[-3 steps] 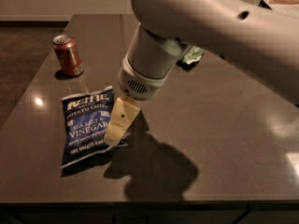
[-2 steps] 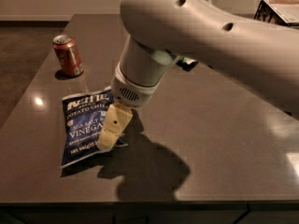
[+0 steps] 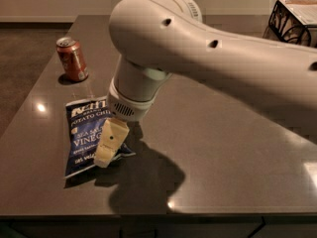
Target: Pick blue chip bag
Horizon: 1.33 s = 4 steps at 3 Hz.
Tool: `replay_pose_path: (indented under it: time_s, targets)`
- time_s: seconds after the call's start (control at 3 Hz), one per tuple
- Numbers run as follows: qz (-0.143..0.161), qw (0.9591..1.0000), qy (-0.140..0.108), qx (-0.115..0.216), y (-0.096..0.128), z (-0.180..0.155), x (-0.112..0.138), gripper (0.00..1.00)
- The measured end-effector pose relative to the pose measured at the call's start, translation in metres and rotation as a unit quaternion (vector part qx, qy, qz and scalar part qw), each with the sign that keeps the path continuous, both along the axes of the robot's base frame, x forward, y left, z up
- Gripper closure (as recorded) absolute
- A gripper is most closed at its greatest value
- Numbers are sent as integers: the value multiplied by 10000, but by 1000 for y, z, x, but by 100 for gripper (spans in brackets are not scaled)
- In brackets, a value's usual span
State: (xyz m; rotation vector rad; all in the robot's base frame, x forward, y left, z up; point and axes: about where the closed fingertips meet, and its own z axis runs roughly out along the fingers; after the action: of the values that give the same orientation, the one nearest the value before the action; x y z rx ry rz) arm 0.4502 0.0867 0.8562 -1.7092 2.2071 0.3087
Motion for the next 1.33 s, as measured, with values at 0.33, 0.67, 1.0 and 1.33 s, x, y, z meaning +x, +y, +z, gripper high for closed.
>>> replay_pose_path:
  time_s: [0.33, 0.67, 1.0, 1.33]
  targets:
    - [121, 9998, 57, -126, 8, -7, -3, 16]
    - [217, 9995, 115, -188, 12, -9, -6, 39]
    - [254, 9992, 184, -256, 11, -8, -5, 63]
    - [232, 9993, 134, -242, 5, 5, 3, 86]
